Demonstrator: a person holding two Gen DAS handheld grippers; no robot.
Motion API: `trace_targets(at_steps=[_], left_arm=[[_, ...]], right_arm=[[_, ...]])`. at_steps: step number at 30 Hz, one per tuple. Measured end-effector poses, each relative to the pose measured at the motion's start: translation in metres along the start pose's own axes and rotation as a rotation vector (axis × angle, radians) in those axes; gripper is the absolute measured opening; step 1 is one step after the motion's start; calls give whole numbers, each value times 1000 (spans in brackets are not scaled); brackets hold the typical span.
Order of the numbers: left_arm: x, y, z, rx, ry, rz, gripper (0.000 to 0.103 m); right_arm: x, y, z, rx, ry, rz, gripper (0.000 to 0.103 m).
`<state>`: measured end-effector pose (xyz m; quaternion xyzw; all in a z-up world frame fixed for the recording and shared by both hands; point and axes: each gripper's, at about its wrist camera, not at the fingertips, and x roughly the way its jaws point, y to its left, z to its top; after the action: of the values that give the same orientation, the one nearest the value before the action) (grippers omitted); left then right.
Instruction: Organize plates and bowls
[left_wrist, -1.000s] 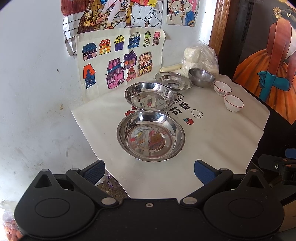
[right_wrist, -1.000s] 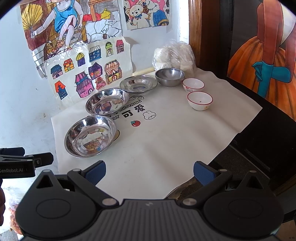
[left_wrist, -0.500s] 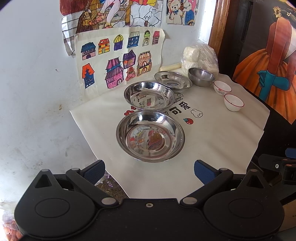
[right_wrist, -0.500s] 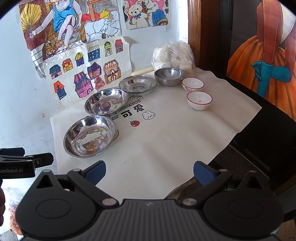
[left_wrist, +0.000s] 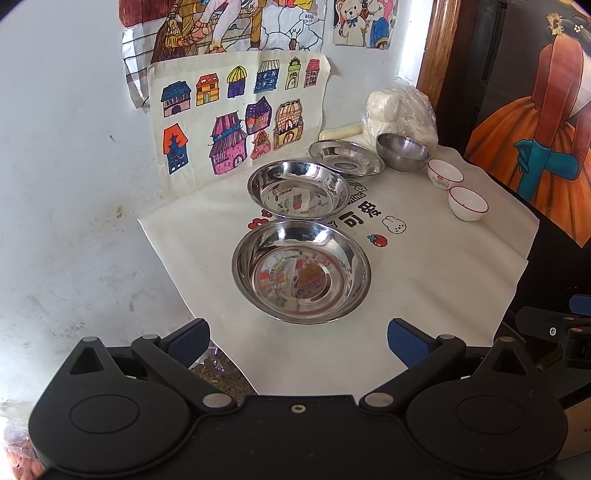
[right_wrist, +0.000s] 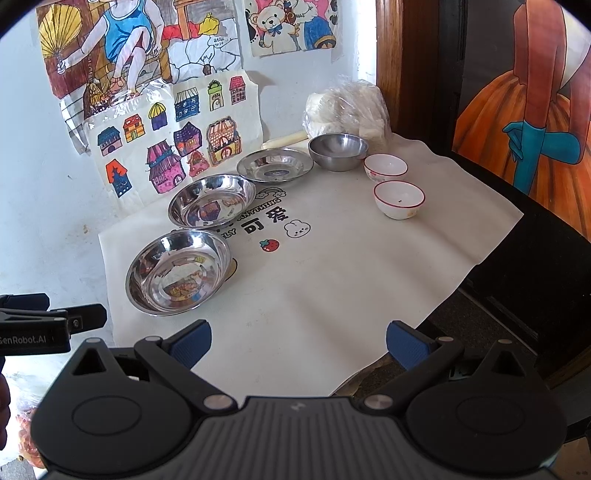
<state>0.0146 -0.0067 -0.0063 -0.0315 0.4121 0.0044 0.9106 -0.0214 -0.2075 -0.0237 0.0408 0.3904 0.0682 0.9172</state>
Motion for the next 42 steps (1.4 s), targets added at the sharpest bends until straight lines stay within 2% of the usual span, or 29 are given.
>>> trace_targets(at_steps=[19, 29, 36, 39, 42], left_arm=[[8, 7, 5, -4, 23, -11, 102], [10, 12, 7, 22, 41, -5, 102], [18, 17, 6, 5, 99, 35, 102], [25, 20, 6, -3, 141, 17, 102], [31, 22, 6, -16, 163, 38, 102]], right_arm=[[6, 4, 3, -3, 18, -14, 103], [-1, 11, -4, 9, 50, -52, 103], [0, 11, -5, 3, 93, -58, 103], [6, 8, -3, -2, 117, -50, 103], [18, 5, -1, -14, 138, -35, 103]])
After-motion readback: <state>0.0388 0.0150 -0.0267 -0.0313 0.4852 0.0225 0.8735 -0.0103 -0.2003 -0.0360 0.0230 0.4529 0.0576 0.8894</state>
